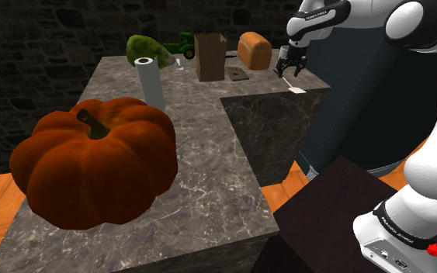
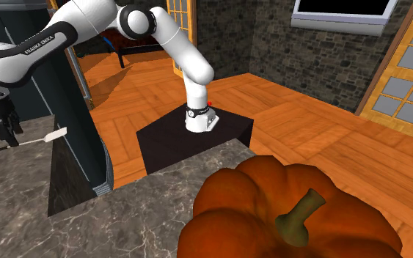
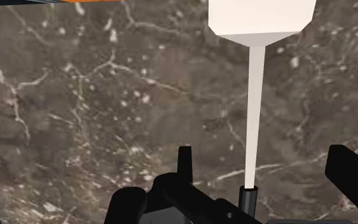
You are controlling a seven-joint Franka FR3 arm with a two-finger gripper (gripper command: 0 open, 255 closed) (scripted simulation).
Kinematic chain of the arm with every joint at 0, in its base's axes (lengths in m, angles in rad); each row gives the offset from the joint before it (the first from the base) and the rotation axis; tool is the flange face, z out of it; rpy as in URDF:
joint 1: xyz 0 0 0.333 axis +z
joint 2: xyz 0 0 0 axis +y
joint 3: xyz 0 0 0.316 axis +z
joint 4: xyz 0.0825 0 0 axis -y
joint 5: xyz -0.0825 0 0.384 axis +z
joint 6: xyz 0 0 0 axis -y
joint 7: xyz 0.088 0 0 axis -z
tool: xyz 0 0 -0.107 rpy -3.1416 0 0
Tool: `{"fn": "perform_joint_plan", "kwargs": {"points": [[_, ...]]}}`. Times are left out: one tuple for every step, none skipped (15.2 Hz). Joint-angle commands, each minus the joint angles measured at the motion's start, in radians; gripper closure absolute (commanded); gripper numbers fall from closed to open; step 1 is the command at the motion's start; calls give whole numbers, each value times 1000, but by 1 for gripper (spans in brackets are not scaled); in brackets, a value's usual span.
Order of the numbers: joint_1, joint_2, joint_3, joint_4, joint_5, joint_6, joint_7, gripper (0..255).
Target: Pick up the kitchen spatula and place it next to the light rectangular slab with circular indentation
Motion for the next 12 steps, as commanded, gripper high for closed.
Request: {"fn": "perform_joint_plan", "kwargs": {"points": [[0, 0, 0, 0, 0, 0, 0, 0], [-1, -14, 1, 11, 2, -25, -1, 0], [-1, -27, 3, 24, 4, -50, -3, 0], [-1, -39, 4, 38, 6, -77, -4, 0], [-1, -47, 5, 51, 8, -98, -5, 0], [-1, -47, 5, 51, 8, -98, -5, 0], [-1, -47, 5, 51, 8, -98, -5, 0], [-1, -47, 5, 51, 8, -98, -5, 0], [-1, -47, 5, 51, 8, -98, -5, 0], [-1, -47, 5, 51, 8, -98, -5, 0], [-1, -47, 5, 51, 8, -98, -5, 0], [-1, -47, 5, 51, 8, -98, -5, 0]]}}
